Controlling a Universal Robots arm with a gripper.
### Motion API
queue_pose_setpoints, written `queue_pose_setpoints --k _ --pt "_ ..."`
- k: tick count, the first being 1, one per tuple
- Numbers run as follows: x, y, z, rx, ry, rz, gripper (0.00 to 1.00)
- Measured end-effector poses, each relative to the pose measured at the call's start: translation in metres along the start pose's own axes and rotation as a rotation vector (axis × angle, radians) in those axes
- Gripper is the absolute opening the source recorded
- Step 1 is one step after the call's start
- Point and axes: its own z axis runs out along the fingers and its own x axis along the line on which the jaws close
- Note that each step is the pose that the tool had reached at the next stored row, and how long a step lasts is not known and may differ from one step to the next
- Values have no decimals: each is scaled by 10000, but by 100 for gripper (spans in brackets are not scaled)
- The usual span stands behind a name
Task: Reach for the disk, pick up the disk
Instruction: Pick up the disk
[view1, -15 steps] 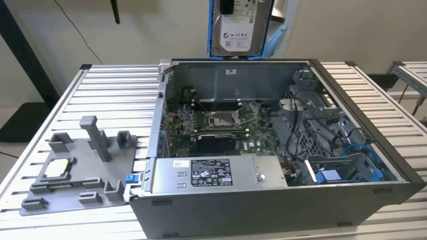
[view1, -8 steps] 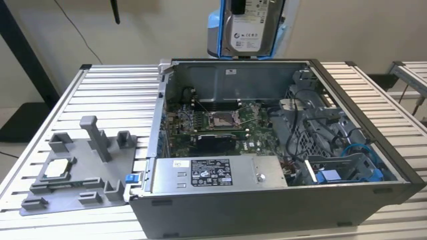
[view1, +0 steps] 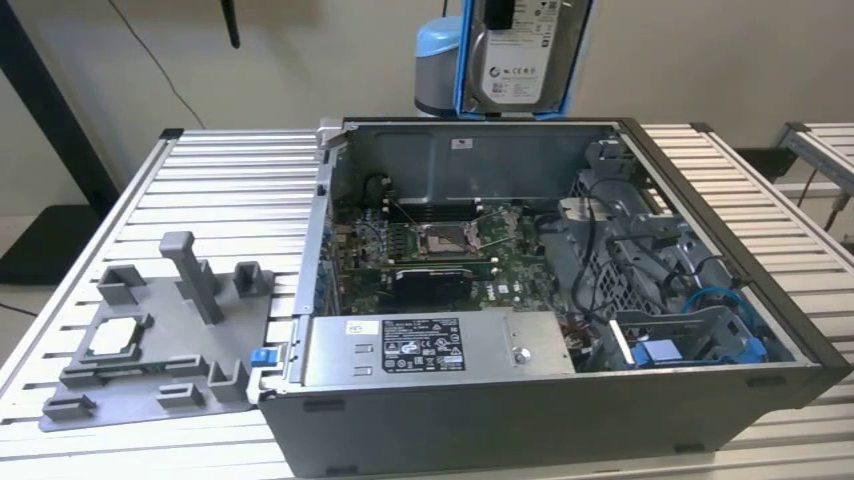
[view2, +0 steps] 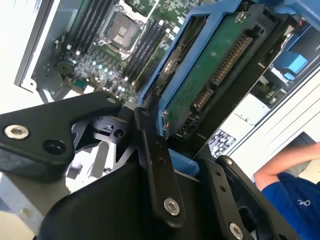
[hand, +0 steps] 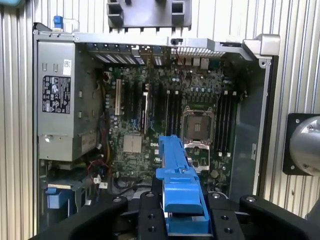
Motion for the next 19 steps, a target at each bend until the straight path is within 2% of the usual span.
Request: queue_pose_setpoints --k 19 --pt "12 -421 12 -3 78 -1 0"
